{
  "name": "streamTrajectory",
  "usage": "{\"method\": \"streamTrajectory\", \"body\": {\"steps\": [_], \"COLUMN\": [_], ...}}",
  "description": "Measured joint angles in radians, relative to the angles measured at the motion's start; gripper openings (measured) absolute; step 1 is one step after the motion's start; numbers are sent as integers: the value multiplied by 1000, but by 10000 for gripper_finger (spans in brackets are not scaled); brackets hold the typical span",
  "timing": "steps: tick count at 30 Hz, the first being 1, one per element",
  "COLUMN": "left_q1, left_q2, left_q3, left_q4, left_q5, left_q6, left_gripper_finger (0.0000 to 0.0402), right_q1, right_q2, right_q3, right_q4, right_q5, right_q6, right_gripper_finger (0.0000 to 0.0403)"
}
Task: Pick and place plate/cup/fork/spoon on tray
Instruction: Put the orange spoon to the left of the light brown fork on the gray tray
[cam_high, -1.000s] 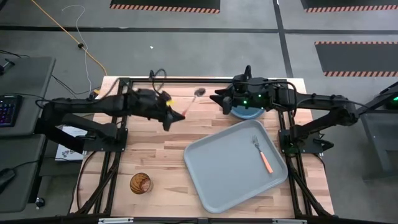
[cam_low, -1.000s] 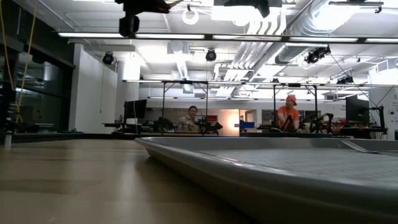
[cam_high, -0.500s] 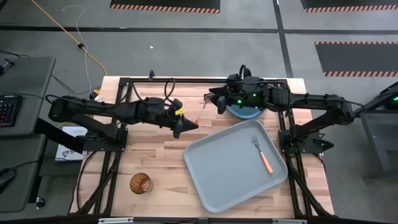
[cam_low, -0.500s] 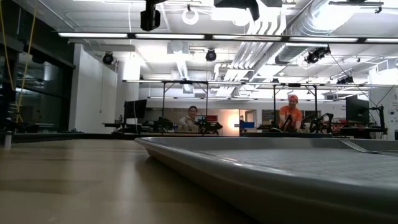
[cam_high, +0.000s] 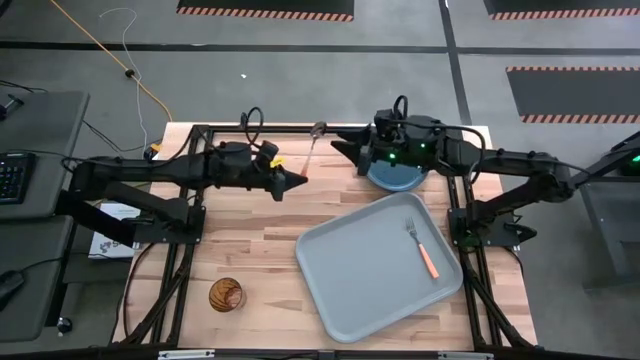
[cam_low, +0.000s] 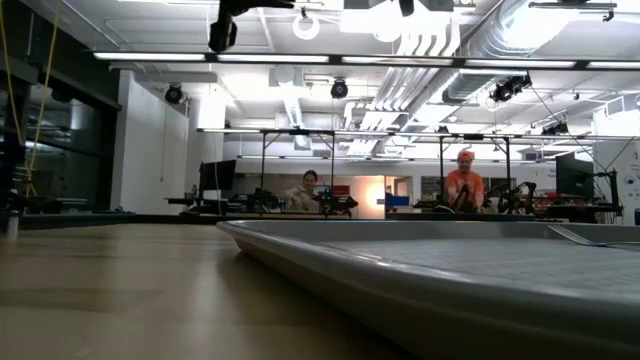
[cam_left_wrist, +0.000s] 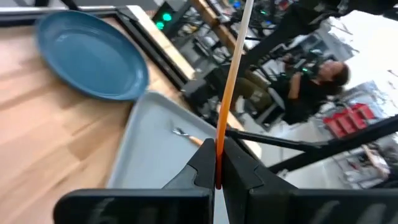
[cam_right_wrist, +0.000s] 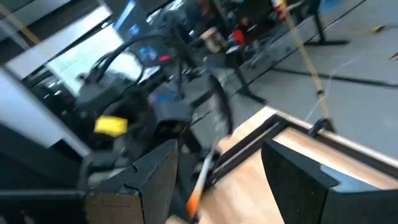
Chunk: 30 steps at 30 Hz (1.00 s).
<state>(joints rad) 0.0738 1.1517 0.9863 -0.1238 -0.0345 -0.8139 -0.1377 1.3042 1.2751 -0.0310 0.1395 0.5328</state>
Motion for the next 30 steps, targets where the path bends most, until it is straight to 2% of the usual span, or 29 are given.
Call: {"method": "streamTrajectory", "body": {"steps": [4,8,14,17,21,25,26,30], "left_q1": [-4,-4,-5,-5,0,0,0,0], "left_q2": [33,66,92,96,95,95,94,94], "left_q3": [0,1,1,1,1,1,1,1], "left_q4": [75,138,154,153,152,152,153,153], "left_q5": [31,68,102,98,97,100,102,69], "left_q6": [-24,-48,-75,-75,-73,-71,-69,-22], "left_gripper_finger": [0,0,0,0,0,0,0,15], "right_q1": [-1,-1,-1,-1,-1,-3,-4,-8], "right_q2": [19,42,54,53,52,52,49,29], "right_q3": [0,0,0,0,0,0,0,0], "right_q4": [24,70,94,101,98,89,90,78], "right_q5": [34,10,5,0,1,3,-6,-35], "right_q6": [-2,1,-18,-36,-36,-37,-41,-40], "right_gripper_finger": [225,225,224,210,152,38,20,16]}}
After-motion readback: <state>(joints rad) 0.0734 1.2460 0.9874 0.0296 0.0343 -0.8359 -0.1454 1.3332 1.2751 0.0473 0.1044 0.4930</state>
